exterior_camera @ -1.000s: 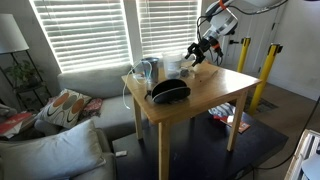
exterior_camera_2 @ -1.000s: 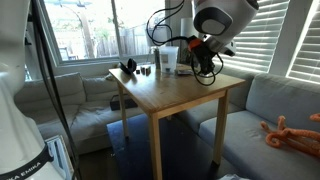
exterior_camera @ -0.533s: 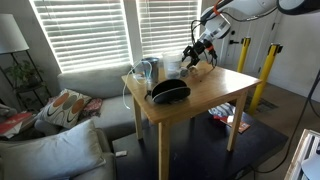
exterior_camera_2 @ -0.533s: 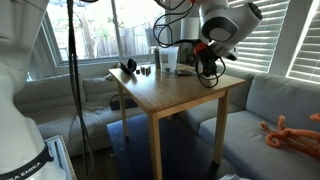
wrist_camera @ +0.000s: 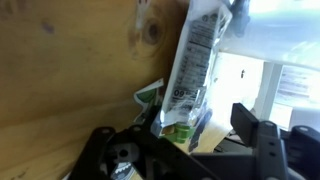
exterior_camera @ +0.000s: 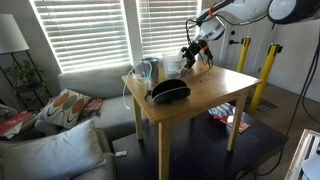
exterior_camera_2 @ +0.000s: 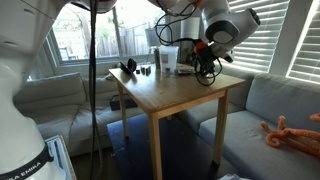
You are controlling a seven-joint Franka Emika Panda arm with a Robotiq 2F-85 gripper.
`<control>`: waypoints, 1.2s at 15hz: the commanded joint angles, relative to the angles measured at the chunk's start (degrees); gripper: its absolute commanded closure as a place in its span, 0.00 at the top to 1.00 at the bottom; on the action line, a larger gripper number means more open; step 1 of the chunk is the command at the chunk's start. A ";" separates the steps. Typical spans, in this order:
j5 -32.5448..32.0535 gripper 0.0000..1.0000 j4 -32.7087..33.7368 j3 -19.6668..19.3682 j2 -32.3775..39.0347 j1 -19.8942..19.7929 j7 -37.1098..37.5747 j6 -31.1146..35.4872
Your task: Pick up the pouch sachet and put it in the frost cold cup
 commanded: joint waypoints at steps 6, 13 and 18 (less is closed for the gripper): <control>-2.52 0.29 6.23 1.31 4.48 -0.52 2.42 -4.18; -3.43 0.00 7.43 2.36 5.34 -0.78 2.20 -4.77; -3.44 0.00 7.42 3.05 4.86 -0.47 1.95 -5.53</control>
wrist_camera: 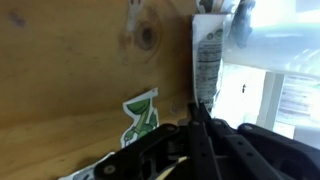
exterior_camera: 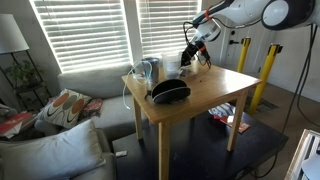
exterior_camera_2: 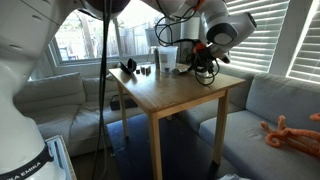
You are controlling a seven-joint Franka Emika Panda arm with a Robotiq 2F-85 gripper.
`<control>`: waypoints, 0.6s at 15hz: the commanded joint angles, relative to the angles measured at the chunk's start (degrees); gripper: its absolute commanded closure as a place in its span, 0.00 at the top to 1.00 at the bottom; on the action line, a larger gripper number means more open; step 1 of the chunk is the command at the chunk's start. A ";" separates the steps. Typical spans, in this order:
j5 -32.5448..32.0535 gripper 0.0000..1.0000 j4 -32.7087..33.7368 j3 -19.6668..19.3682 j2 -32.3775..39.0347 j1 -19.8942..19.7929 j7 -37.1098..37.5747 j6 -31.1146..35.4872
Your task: Pick up the pouch sachet and put it in the frost cold cup
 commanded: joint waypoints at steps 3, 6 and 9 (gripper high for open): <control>-2.30 0.00 0.05 1.24 -1.41 0.54 -0.31 -1.01; -4.04 0.00 -2.47 0.85 -4.93 1.07 -1.20 0.69; -5.15 0.00 -4.27 1.23 -8.52 0.89 -2.99 1.62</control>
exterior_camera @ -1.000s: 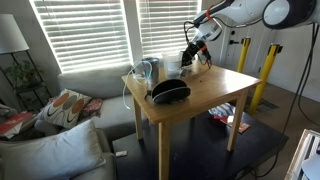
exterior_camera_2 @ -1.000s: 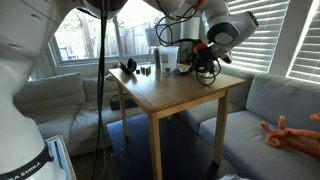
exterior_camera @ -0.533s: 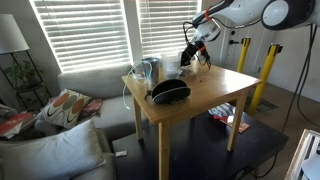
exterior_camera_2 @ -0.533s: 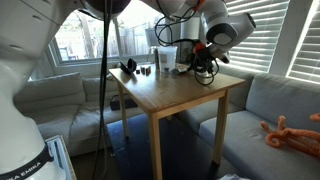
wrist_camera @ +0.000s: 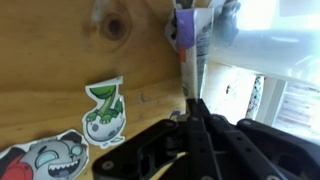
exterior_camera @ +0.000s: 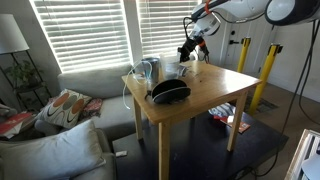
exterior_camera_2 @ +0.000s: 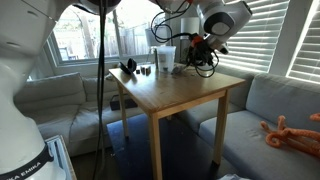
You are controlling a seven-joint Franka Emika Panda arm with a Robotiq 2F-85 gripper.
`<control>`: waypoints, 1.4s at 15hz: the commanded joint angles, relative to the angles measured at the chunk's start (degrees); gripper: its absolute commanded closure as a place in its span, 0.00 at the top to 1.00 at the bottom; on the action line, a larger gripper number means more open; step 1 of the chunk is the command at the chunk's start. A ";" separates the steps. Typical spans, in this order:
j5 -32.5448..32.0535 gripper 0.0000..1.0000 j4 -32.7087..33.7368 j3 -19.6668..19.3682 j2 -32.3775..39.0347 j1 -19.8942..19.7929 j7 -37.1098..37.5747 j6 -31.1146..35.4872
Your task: Pick up the pouch sachet and put it in the frost cold cup
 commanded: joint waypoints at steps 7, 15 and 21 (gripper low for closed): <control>-5.73 0.00 -12.98 0.18 -15.65 2.36 -7.93 7.82; -12.19 0.00 -30.65 0.81 -31.75 7.67 -12.62 23.97; -21.68 0.00 -42.69 0.75 -43.22 11.67 -9.97 42.73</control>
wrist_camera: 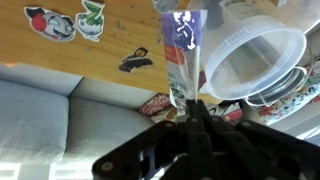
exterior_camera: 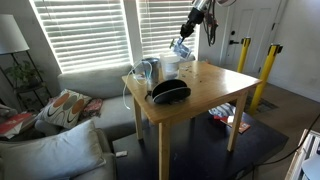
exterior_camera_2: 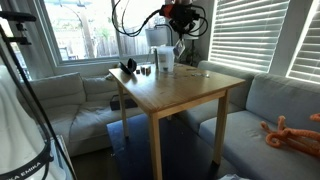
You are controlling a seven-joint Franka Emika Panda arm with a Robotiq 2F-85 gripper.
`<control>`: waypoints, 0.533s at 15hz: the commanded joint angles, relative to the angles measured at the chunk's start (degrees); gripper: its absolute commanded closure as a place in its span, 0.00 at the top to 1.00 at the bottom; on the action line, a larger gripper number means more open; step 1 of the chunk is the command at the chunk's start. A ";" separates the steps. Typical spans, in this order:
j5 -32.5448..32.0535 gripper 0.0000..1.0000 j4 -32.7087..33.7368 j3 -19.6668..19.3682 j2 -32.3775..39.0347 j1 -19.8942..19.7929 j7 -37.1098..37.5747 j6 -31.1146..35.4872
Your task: Pick up the pouch sachet and put it in the frost cold cup
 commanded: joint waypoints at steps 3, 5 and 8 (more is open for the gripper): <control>-10.68 0.00 -12.30 0.20 -10.63 3.07 1.72 13.21; -13.20 0.00 -14.61 0.32 -12.59 4.43 1.30 15.24; -16.41 0.00 -17.14 0.46 -14.55 6.58 0.41 19.02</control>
